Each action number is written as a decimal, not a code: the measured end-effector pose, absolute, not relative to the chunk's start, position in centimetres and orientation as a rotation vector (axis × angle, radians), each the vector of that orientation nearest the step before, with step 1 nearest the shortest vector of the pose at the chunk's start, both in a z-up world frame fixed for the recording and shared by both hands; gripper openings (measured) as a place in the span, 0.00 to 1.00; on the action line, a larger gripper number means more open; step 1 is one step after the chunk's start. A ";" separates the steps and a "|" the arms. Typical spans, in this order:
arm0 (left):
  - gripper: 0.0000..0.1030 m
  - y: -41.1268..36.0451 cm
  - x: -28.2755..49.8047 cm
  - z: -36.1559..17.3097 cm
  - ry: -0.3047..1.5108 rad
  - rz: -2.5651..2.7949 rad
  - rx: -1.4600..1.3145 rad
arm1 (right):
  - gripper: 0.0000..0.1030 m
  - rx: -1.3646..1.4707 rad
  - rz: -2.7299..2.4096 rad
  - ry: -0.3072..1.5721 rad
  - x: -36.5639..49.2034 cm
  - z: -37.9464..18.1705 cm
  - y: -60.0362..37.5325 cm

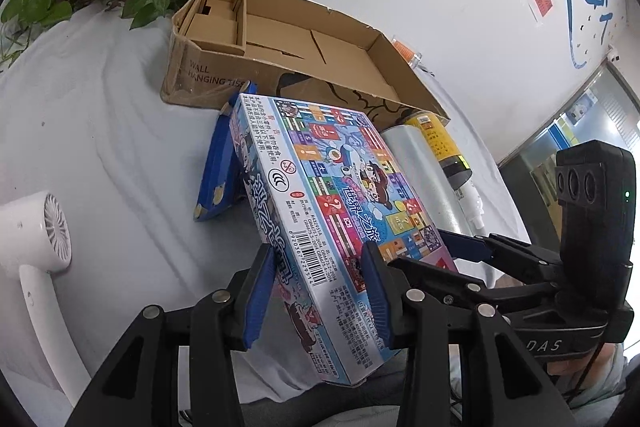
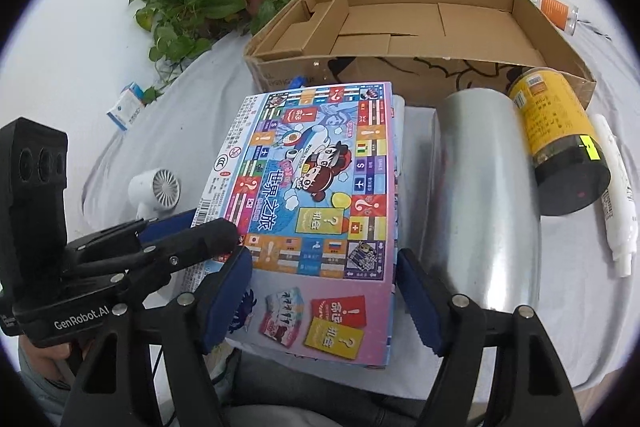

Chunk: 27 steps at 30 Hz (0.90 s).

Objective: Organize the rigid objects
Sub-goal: 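Lift the board-game box and lower it flat into the box beside the insert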

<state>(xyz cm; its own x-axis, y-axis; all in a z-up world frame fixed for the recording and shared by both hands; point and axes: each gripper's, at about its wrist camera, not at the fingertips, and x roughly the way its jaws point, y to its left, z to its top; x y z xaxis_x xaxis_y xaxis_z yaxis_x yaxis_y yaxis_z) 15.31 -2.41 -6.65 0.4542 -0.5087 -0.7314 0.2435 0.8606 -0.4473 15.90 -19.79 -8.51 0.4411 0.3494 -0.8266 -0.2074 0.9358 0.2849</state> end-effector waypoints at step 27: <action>0.40 -6.0 32.4 3.0 0.764 -0.425 -0.181 | 0.67 0.275 0.333 0.818 29.2 -1.2 -23.5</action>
<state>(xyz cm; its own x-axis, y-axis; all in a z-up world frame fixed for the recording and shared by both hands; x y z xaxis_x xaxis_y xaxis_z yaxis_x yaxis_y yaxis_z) 32.44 -6.00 2.98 0.6429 -0.4354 -0.6302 0.3058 0.9002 -0.3100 29.23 -23.52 -1.19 0.6369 0.3923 -0.6637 -0.1827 0.9132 0.3644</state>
